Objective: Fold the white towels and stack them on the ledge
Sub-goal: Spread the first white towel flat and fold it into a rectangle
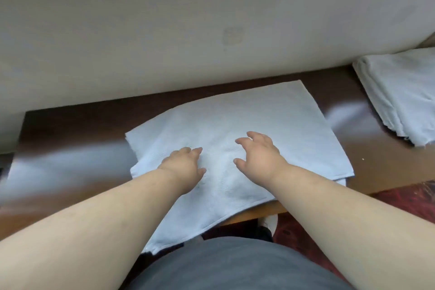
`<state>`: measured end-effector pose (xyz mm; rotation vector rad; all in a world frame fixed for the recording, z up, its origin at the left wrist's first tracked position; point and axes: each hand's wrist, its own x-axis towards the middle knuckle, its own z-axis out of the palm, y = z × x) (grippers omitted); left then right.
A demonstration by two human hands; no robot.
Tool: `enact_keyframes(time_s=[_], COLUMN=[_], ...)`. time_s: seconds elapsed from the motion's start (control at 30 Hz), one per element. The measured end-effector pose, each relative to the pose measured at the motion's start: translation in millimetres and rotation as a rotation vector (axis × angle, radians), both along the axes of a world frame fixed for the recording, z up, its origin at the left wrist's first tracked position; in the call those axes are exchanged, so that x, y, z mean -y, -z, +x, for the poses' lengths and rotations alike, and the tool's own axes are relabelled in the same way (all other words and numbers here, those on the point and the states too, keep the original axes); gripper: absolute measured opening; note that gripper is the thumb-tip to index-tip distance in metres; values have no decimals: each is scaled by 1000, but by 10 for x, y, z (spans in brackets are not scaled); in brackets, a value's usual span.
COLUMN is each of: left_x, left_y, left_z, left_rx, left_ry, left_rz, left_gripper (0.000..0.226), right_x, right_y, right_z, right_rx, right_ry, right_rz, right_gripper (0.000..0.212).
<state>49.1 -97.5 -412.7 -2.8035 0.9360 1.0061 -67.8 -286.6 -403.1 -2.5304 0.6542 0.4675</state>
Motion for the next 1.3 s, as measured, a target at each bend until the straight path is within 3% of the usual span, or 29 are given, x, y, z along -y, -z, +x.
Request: enact_keyframes(time_s=[0.23, 0.33, 0.43, 0.57, 0.73, 0.9, 1.13, 1.3], left_x=[-1193, -1449, -1505, -1494, -1455, -1488, -1630, -1730], left_y=[214, 324, 394, 535, 679, 661, 566, 538], left_z=[9, -38, 28, 62, 83, 169, 404, 523], left_rx=[7, -98, -245, -332, -332, -375, -394, -479], left_ry=[-282, -546, -859, -992, -1023, -1093, -1067, -1224], left_rz=[-82, -226, -453, -542, -577, -674, -562, -626], left_gripper=[66, 65, 48, 49, 29, 32, 42, 35], right_x=[-1064, -1493, -1776, -1918, -1933, -1789, -1678, -1719], right_y=[-93, -33, 63, 259, 335, 117, 258, 405], right_z=[1118, 1638, 2075, 2489, 2810, 3051, 3336, 3367], right_rx=[7, 18, 14, -110, -225, 12, 145, 155], right_ry=[-408, -560, -639, -699, -872, -588, -108, -54], right_rz=[-13, -58, -71, -206, -370, -128, 155, 259], right_gripper=[59, 55, 46, 61, 24, 32, 28, 33])
